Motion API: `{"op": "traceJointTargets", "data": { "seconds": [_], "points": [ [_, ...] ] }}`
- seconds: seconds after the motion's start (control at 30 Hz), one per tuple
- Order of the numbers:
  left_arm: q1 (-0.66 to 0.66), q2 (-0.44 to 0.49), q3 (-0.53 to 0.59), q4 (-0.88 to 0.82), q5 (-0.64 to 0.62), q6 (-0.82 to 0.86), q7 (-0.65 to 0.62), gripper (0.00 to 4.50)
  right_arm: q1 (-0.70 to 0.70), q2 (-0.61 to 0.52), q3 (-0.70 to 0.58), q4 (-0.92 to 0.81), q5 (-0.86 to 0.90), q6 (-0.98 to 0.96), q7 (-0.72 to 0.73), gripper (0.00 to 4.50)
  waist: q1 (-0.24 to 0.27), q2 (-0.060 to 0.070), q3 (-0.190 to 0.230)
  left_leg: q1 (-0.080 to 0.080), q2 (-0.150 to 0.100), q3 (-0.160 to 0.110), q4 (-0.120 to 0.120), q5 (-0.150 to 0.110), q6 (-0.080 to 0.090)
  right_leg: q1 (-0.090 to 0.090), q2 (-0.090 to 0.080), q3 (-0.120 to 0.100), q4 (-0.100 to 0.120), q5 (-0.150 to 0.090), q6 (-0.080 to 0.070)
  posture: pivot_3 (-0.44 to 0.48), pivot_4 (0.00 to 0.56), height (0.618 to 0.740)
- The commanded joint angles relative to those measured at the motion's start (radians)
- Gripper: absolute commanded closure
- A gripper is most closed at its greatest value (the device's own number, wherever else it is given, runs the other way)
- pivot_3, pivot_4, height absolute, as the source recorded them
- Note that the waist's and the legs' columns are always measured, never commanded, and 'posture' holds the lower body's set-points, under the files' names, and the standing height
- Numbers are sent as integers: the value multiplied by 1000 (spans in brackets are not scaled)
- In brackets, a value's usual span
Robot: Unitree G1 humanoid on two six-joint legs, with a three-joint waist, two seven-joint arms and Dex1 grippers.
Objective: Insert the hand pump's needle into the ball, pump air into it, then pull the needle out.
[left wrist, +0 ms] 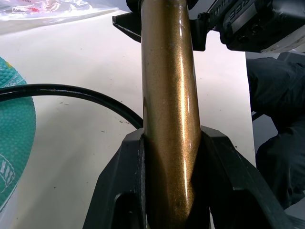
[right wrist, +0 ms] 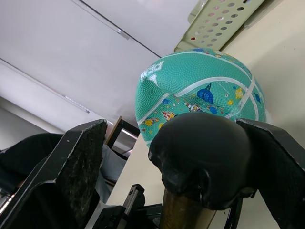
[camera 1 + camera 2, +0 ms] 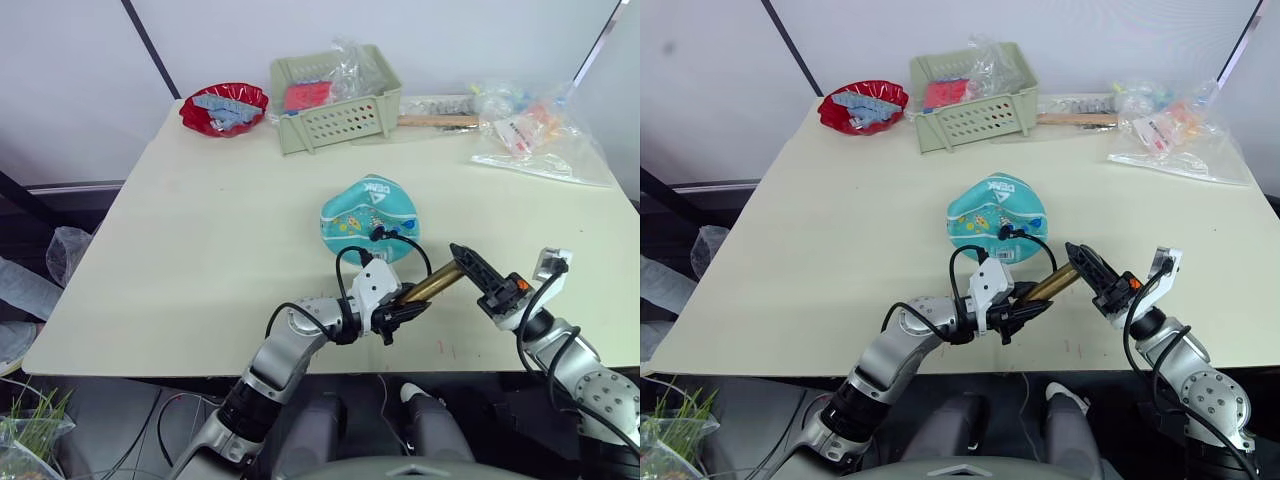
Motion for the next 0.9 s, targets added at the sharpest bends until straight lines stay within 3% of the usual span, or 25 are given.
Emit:
{"op": "traceJointTargets", "data": {
  "seconds": [0.03, 0.9],
  "points": [
    [0, -6, -5, -22, 1, -26, -9, 3443, -24, 10, -4, -36, 21, -13, 0, 0, 0, 0, 0, 0, 0, 0, 0, 0, 0, 0, 0, 0, 0, 0, 0, 0, 150, 740],
    [9, -6, -2, -16, 8, -30, -6, 3443, -52, 16, -24, -27, 36, -22, -30, 0, -1, 0, 0, 0, 0, 0, 0, 0, 0, 0, 0, 0, 0, 0, 0, 0, 150, 740]
  ]
}}
